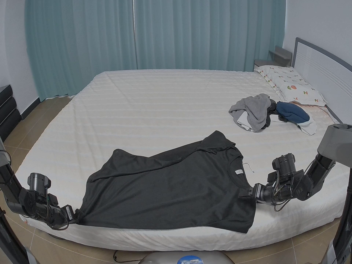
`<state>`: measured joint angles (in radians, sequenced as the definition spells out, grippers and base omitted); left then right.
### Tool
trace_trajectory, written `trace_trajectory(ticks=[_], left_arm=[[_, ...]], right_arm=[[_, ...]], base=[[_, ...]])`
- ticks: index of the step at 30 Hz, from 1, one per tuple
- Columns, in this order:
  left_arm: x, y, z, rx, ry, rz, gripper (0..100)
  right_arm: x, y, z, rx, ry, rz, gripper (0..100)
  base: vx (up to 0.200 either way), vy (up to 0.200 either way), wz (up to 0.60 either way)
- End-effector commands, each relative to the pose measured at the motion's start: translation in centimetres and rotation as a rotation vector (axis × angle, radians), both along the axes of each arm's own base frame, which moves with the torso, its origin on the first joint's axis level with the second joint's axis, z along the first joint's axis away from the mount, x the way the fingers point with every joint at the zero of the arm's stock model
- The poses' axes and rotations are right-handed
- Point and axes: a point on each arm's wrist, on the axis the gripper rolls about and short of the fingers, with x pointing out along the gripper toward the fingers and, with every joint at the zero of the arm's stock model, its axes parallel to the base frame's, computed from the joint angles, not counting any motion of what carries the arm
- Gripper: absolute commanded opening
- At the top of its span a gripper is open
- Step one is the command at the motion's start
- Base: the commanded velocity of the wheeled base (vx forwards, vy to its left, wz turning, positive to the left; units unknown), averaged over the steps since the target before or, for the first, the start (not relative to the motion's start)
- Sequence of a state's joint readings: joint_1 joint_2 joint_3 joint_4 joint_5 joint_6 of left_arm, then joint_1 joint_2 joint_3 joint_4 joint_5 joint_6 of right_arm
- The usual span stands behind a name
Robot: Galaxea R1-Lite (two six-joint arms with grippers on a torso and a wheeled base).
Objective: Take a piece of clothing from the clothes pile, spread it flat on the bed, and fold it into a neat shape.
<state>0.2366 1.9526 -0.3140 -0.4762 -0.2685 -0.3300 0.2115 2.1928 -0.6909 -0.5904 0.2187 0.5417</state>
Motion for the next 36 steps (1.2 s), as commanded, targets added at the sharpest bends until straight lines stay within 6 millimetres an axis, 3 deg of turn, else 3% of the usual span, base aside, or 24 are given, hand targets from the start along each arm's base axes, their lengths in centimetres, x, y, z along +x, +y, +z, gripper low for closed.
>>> trace_trajectory(ticks=[1, 8, 15, 26, 31, 36], left_arm=[[-0.1, 0.0, 0.0, -0.019, -0.002, -0.009, 0], [0.0, -0.1, -0.2, -0.023, 0.002, -0.012, 0], [0.5, 0.0, 0.0, -0.050, -0.022, -0.010, 0], [1.2, 0.1, -0.3, -0.058, -0.056, 0.020, 0], [1.2, 0.1, -0.5, -0.062, -0.048, 0.019, 0], [1.2, 0.1, -0.5, -0.062, -0.048, 0.019, 0]], right_arm=[[1.3, -0.5, -1.2, -0.010, 0.010, -0.034, 0], [4.1, -2.1, 1.0, 0.032, -0.091, -0.149, 0], [6.7, -1.4, 2.6, 0.073, -0.175, -0.160, 0], [11.2, -0.6, 3.5, 0.067, -0.314, -0.193, 0], [13.2, -0.1, 3.1, 0.063, -0.369, -0.212, 0], [14.2, 0.6, 0.9, 0.043, -0.400, -0.228, 0]], base=[[0.000, 0.000, 0.00], [0.000, 0.000, 0.00], [0.000, 0.000, 0.00], [0.000, 0.000, 0.00], [0.000, 0.000, 0.00], [0.000, 0.000, 0.00]])
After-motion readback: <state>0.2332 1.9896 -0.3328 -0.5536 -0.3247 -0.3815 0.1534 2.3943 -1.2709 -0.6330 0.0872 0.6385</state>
